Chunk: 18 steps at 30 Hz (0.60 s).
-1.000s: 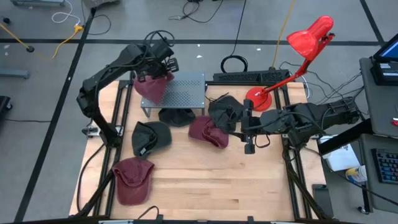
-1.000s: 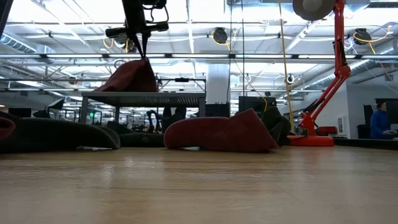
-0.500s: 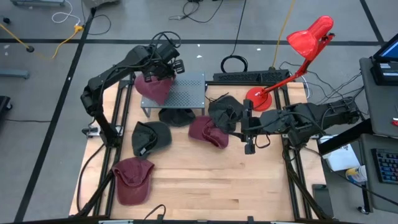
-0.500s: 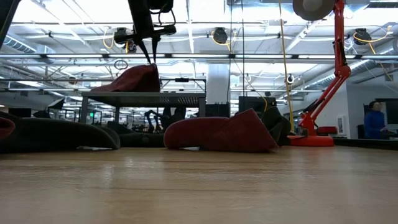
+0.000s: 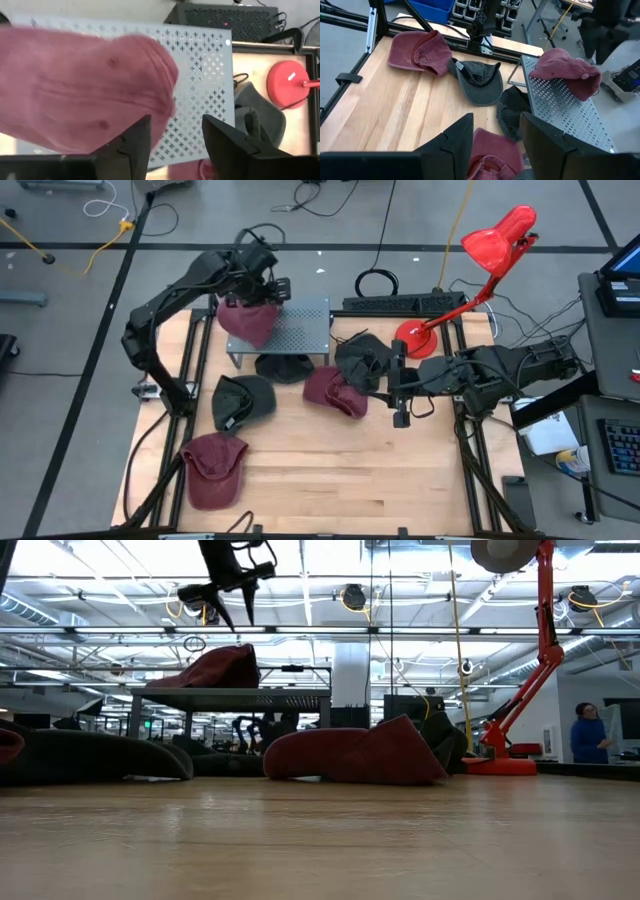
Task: Pick & Place hat
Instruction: Put the top right red cap on the shelf
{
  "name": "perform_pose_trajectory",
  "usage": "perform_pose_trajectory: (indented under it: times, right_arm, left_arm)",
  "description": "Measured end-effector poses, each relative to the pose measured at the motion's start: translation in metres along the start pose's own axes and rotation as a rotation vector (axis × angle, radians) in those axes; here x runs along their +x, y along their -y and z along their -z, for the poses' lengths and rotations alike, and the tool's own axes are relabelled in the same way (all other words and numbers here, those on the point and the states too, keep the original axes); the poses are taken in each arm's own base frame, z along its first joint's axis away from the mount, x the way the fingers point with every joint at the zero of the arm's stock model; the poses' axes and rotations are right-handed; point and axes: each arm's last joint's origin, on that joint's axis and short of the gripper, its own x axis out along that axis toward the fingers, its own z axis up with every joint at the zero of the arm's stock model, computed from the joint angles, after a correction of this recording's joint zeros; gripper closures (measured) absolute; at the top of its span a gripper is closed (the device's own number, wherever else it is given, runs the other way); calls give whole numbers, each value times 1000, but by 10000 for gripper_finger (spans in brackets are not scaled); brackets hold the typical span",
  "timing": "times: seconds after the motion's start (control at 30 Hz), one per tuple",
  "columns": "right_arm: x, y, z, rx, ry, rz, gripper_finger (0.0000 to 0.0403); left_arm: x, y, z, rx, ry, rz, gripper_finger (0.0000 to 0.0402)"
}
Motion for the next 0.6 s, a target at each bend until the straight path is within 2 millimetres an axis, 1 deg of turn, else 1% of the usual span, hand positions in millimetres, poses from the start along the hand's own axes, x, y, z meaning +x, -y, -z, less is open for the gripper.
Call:
perform_pose_trajectory:
  times: [0.13, 0.23, 0.4, 0.6]
  right_arm:
    - [0, 0, 0, 0, 0, 0, 245]
    - [0, 0, 0, 0, 0, 0, 245]
    - [0, 0, 0, 0, 0, 0, 245]
    - [0, 0, 0, 0, 0, 0, 245]
  left_arm:
    - [-13, -10, -6, 104, 68, -23, 214]
    - [-17, -19, -10, 195, 93, -80, 213]
    - [-17, -35, -19, 319, 128, -252, 213]
    - [-12, -56, -29, 387, 151, -457, 220]
